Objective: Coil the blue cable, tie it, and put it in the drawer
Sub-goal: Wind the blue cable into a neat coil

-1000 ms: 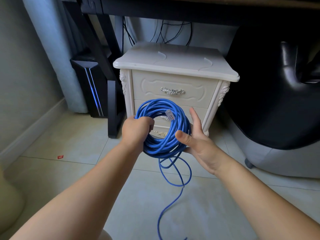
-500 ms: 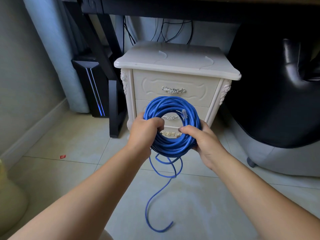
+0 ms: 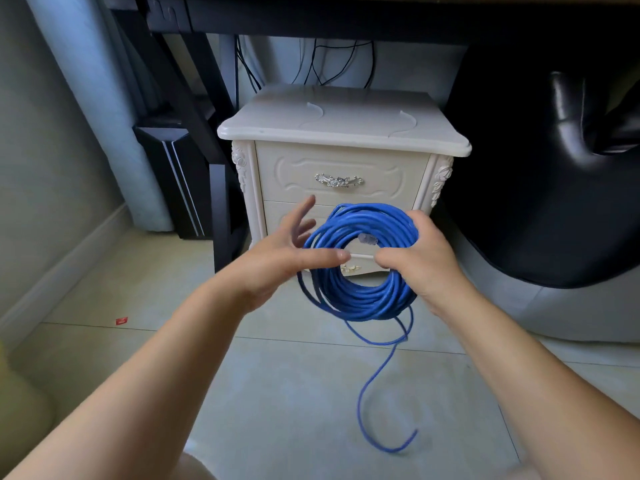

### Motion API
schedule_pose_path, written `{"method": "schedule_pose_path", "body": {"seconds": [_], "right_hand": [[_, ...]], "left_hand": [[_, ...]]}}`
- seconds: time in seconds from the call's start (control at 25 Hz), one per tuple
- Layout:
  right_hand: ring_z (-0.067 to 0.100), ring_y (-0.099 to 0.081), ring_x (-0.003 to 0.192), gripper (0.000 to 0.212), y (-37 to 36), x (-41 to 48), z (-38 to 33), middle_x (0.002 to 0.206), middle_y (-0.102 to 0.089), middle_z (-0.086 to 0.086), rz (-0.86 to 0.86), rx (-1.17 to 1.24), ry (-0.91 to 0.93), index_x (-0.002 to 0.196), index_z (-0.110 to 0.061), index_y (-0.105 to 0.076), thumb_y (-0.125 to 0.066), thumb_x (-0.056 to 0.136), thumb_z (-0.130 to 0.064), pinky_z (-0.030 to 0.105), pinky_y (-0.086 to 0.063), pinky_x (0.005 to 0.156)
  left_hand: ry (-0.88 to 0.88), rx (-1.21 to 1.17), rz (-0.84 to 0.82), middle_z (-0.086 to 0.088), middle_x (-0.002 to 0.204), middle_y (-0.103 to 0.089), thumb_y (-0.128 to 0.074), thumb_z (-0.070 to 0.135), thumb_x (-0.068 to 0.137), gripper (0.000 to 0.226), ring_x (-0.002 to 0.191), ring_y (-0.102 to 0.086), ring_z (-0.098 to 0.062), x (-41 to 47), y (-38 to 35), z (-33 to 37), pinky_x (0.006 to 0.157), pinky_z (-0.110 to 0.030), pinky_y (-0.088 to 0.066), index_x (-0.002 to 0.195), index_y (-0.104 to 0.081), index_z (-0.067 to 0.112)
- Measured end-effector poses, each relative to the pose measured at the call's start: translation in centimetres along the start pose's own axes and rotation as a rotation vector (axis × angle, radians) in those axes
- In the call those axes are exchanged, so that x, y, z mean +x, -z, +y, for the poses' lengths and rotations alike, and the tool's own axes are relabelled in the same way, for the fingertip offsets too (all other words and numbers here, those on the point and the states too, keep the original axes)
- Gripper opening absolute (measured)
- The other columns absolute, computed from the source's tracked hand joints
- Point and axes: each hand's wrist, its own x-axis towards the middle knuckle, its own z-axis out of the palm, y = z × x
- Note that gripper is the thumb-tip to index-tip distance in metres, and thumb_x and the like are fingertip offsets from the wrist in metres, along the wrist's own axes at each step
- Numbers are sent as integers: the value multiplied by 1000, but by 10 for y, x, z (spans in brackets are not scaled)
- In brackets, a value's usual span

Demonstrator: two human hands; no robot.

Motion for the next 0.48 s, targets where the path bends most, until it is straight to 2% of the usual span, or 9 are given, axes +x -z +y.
{"method": "schedule_pose_path", "body": {"seconds": [0.08, 0.12, 0.2, 0.28, 0.36, 0.48], "right_hand": [[14, -64, 78, 49, 0, -1, -3, 86, -66, -11, -62, -183, 65, 106, -31, -55, -73, 64, -13, 30, -51, 69], [16, -64, 81, 51, 0, -2, -5, 87, -67, -11, -103, -274, 95, 105, -35, -53, -73, 60, -21, 33, -53, 72], [16, -64, 82, 56, -1, -4, -9, 89, -66, -13, -201, -402, 140, 104, -41, -50, -69, 52, -31, 37, -54, 76], [12, -65, 85, 62, -1, -7, -12, 92, -66, -15, -309, -424, 164, 106, -44, -50, -69, 49, -32, 38, -55, 80], [10, -65, 88, 65, 0, -8, -12, 95, -67, -16, -357, -411, 179, 107, -45, -52, -72, 47, -31, 38, -56, 81], [9, -66, 86, 63, 1, -8, -9, 94, -67, -14, -376, -406, 186, 107, -44, -53, -71, 47, -31, 37, -56, 79]], "left_hand": [[-101, 283, -18, 18, 153, -28, -92, 32, 60, 118, 136, -31, 5, -1, -5, 1, 109, -17, -29, 151, -19, 47], [-159, 447, -25, 18, 156, -22, -90, 32, 64, 116, 138, -27, 5, 0, -7, 0, 108, -13, -28, 152, -16, 45], [-261, 686, -27, 16, 158, -16, -89, 38, 65, 116, 143, -22, -1, 3, -11, -5, 114, -22, -27, 152, -13, 45], [-285, 746, -9, 14, 154, -27, -88, 41, 64, 115, 138, -30, -3, 4, -12, -7, 112, -25, -30, 152, -15, 44], [-252, 717, -12, 17, 138, -48, -89, 38, 64, 107, 120, -49, 0, 3, -12, -5, 100, -20, -39, 149, -24, 44], [-225, 703, 15, 14, 110, -66, -85, 29, 67, 78, 96, -64, -5, 1, -18, -6, 85, -24, -52, 132, -43, 38]]}}
